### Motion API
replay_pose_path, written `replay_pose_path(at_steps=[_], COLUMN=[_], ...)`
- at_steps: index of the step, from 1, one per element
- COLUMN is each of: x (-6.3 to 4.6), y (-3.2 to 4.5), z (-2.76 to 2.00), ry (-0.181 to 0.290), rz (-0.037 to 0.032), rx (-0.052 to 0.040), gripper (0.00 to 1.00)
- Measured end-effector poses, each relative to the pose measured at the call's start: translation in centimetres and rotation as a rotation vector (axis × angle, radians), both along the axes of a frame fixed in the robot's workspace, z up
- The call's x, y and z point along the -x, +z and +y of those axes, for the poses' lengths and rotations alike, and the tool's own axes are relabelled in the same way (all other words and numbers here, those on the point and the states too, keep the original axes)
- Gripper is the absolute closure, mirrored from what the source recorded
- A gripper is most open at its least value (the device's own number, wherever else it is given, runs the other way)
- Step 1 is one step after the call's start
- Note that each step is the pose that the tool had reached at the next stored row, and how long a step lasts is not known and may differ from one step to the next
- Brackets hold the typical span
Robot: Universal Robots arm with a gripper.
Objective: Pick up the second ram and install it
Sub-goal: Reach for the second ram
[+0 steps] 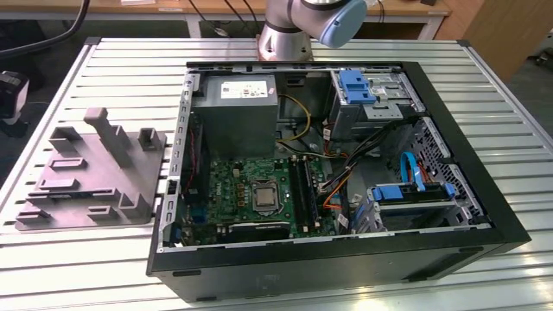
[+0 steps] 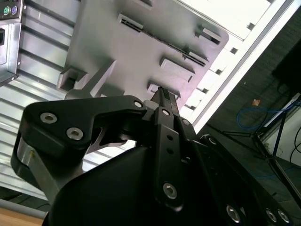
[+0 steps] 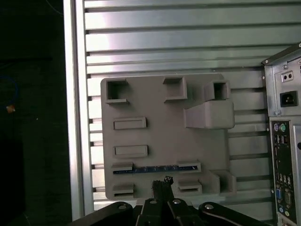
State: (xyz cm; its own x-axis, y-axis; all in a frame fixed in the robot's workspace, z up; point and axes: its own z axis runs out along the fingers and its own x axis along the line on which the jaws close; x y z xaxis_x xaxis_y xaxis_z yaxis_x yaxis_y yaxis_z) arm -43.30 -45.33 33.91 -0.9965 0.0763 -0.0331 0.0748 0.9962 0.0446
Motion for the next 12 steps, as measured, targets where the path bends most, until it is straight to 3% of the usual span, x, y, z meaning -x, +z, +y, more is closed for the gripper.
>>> replay_pose_path(at_steps=[12], x=[0.0], y=[-1.85], z=[-0.40], ry=[0.000], rz=[0.0053], rx=[0.0000], gripper=[0.90])
